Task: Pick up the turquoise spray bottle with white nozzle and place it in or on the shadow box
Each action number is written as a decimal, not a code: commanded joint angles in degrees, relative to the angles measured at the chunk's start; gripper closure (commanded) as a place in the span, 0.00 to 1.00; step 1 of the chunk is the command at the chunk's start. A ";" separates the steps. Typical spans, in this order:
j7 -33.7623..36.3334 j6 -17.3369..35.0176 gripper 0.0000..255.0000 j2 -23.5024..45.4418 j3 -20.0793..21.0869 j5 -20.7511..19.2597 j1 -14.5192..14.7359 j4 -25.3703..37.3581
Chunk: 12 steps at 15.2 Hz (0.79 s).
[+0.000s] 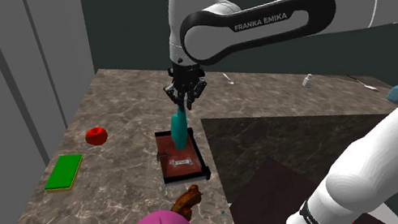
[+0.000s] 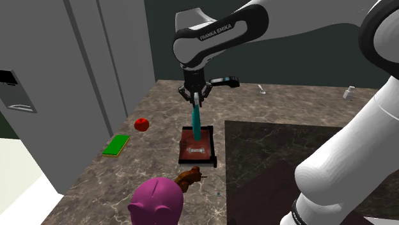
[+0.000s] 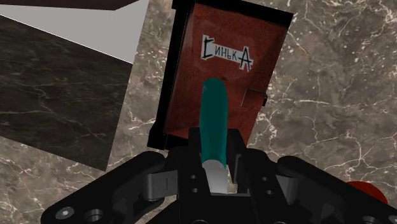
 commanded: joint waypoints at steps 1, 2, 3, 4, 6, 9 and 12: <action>0.00 0.01 0.00 0.00 0.00 0.00 0.00 0.00; 0.00 0.01 0.00 -0.01 0.00 0.00 0.00 0.00; 0.00 0.01 0.00 -0.01 0.00 0.00 0.00 0.00; 0.00 0.01 0.00 -0.01 0.00 0.00 0.00 0.00; 0.00 0.01 0.00 -0.01 0.00 0.00 0.00 0.00; -0.36 -5.75 0.00 -0.99 -0.08 0.49 0.13 4.87; -0.41 -7.26 0.00 -1.13 -0.08 0.56 0.16 6.25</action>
